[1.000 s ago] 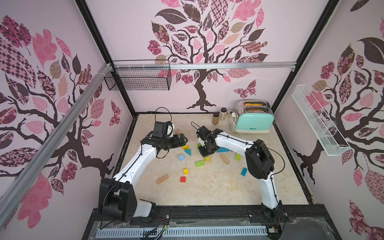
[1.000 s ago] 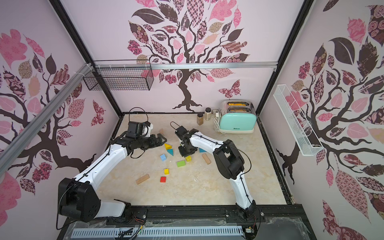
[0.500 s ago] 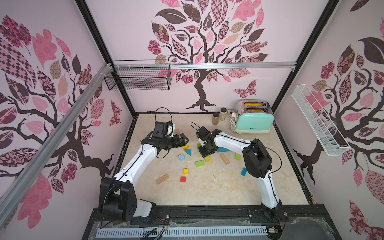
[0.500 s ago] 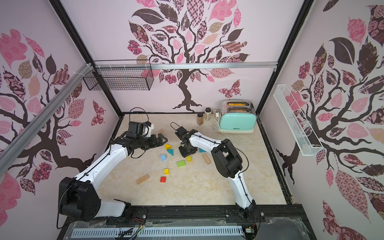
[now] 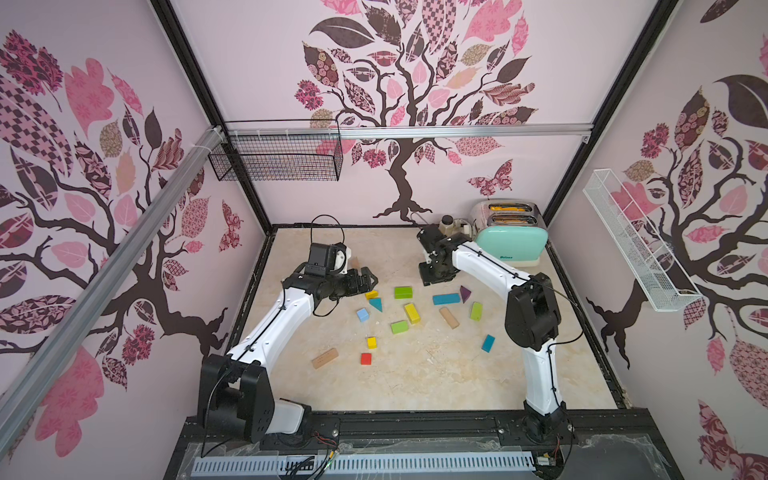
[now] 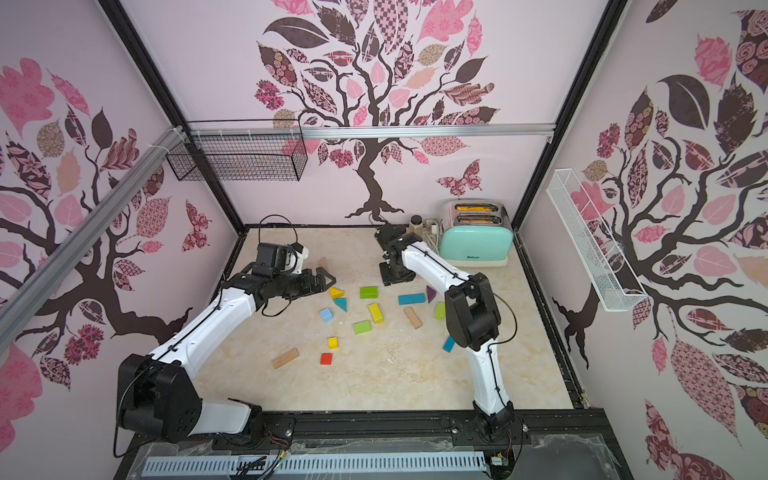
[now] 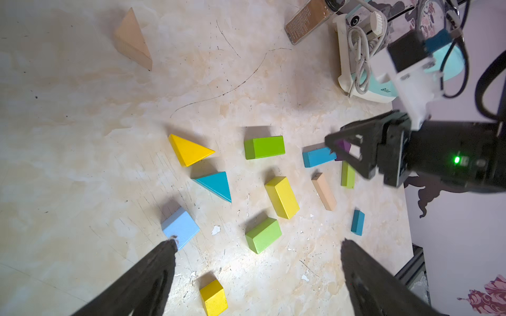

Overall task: Assemble a carrot with building blocks
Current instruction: Pick up the building block from the center of the board.

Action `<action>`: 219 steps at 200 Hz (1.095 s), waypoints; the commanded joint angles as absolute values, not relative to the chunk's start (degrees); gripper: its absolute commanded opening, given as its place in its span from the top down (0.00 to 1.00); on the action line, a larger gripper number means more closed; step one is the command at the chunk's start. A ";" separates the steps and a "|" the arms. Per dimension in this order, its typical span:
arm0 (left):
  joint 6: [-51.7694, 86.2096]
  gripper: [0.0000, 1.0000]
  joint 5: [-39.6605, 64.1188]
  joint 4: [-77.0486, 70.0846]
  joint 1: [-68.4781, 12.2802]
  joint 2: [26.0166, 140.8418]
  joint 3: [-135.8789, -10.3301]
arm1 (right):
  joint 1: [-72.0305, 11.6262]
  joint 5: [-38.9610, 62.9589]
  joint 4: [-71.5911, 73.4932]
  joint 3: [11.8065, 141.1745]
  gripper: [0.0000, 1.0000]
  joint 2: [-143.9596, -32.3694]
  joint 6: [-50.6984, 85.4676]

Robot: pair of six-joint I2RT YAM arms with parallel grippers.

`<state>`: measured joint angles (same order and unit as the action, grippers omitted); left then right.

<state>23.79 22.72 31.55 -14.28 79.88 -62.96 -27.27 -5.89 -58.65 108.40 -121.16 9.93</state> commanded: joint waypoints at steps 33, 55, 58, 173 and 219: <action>21.82 0.02 25.65 31.68 -14.24 81.80 -65.89 | -19.42 -12.44 -65.03 111.31 0.48 -124.96 13.67; 21.80 0.02 26.28 31.77 -14.24 82.65 -66.34 | -18.11 -10.57 -64.33 108.93 0.47 -125.19 13.71; 21.74 0.02 26.42 31.73 -14.24 82.73 -66.36 | -18.03 -10.36 -63.99 108.52 0.47 -125.07 13.75; 21.60 0.02 27.58 31.44 -14.24 85.05 -67.06 | -17.06 -8.04 -61.37 101.19 0.48 -125.67 13.37; 21.88 0.02 27.52 31.16 -14.24 85.21 -66.82 | -16.79 -5.90 -60.14 100.33 0.64 -125.92 13.69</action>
